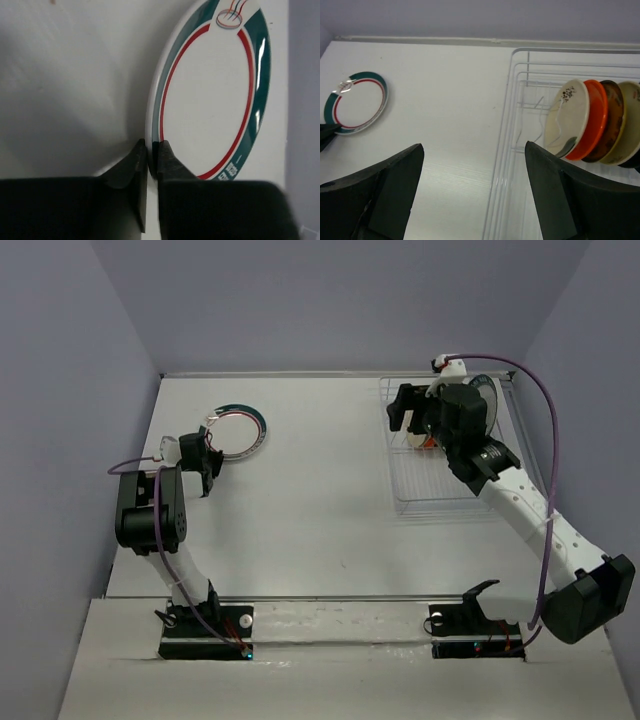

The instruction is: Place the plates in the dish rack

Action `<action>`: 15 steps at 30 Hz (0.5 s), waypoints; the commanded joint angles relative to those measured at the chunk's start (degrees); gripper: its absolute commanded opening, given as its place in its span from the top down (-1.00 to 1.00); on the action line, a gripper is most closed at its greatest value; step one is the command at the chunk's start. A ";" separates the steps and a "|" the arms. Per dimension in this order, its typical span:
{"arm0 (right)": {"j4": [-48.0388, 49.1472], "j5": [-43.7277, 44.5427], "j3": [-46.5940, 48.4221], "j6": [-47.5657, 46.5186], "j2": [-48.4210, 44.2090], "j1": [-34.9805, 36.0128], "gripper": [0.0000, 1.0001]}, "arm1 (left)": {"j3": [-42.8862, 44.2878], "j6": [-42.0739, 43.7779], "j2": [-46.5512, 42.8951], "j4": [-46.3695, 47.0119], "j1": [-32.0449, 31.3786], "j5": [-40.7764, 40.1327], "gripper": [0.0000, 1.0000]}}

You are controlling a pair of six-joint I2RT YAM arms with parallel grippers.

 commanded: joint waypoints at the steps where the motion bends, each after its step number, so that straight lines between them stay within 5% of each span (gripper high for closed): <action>1: 5.01 -6.91 -1.94 3.21 0.25 3.76 -0.74 | 1.89 0.68 1.97 5.86 0.47 4.39 0.89; 9: 10.03 -16.76 0.33 10.94 5.87 8.24 -0.87 | -6.28 -0.11 -15.32 12.64 -4.09 10.37 0.89; 15: 10.12 -17.64 1.57 14.28 8.17 8.78 -0.90 | -10.32 0.59 -30.88 12.47 -15.93 15.99 0.89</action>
